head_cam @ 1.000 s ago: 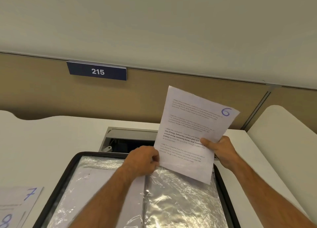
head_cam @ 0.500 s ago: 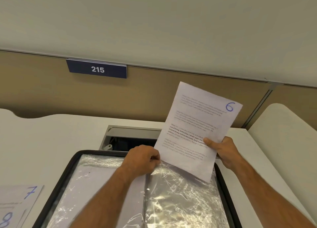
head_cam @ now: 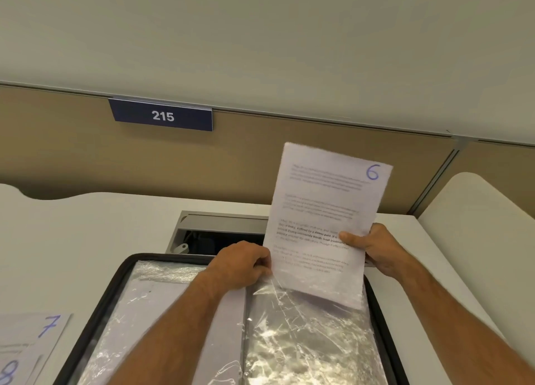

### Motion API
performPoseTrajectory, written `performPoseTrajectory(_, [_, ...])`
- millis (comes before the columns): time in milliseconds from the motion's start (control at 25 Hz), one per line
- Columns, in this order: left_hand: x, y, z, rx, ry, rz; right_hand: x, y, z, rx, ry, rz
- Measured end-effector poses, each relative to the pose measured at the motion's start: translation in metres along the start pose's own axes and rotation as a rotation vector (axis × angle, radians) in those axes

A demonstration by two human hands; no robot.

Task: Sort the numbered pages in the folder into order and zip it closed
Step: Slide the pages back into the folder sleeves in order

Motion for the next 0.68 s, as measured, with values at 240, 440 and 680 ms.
performPoseTrajectory(240, [-0.002, -0.002, 0.0, 0.023, -0.116, -0.021, -0.021, 0.006, -0.014, -0.149, -0.088, 0.166])
performPoseTrajectory(440, [-0.008, -0.004, -0.001, 0.047, -0.164, -0.046, -0.027, 0.005, -0.031, -0.164, -0.112, 0.183])
performPoseTrajectory(680, [-0.009, -0.004, -0.005, 0.066, -0.192, -0.086, -0.02, 0.001, -0.04, -0.292, -0.257, 0.115])
Point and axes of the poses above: each hand's wrist, its own y-axis towards the middle knuckle, its own x-axis out of the back of the hand, z = x × y, the point moved 7 cm from there along y, towards the middle knuckle, and after that the axes turned 4 degrees about -x, right-handed, at the moved point
